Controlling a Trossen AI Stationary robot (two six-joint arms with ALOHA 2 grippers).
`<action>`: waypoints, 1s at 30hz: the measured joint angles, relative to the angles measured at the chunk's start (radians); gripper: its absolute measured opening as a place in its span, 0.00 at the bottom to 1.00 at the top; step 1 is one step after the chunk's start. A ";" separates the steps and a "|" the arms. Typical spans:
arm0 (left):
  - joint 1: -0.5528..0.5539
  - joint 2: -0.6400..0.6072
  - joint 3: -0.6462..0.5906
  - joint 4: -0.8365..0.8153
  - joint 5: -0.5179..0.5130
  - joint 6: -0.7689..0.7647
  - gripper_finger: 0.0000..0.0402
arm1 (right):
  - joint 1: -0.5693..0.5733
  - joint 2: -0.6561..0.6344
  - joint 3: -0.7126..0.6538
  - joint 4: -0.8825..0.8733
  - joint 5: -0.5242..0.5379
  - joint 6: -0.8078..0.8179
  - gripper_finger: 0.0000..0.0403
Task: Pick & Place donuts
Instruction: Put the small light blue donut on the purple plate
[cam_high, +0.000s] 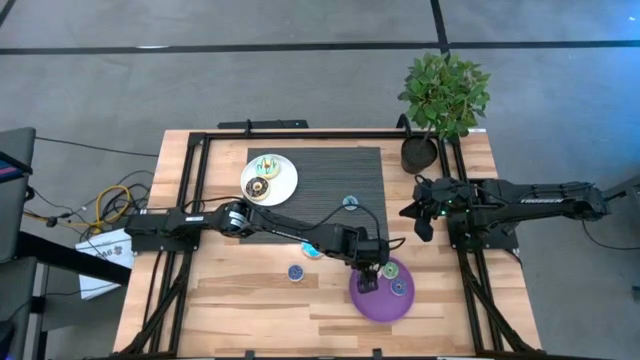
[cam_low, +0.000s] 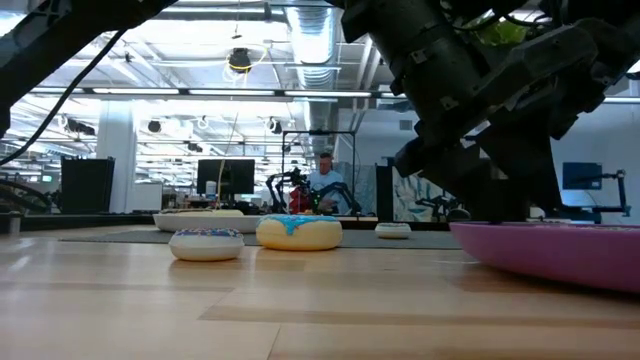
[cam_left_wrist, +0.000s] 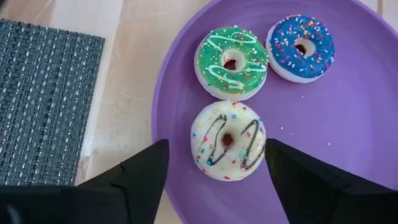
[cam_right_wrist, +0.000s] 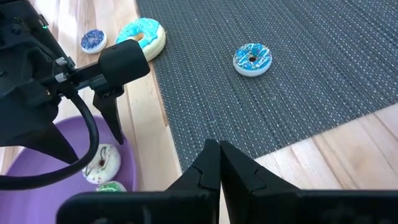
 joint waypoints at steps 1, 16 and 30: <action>0.000 0.000 0.000 0.000 0.000 0.000 0.66 | 0.000 0.000 0.000 0.000 0.000 -0.002 0.00; 0.019 -0.021 0.127 -0.140 -0.001 -0.036 0.72 | 0.000 0.000 0.000 0.001 -0.001 -0.001 0.00; -0.007 -0.062 0.116 -0.347 -0.070 0.074 0.59 | 0.000 0.036 0.000 0.143 0.001 0.053 0.00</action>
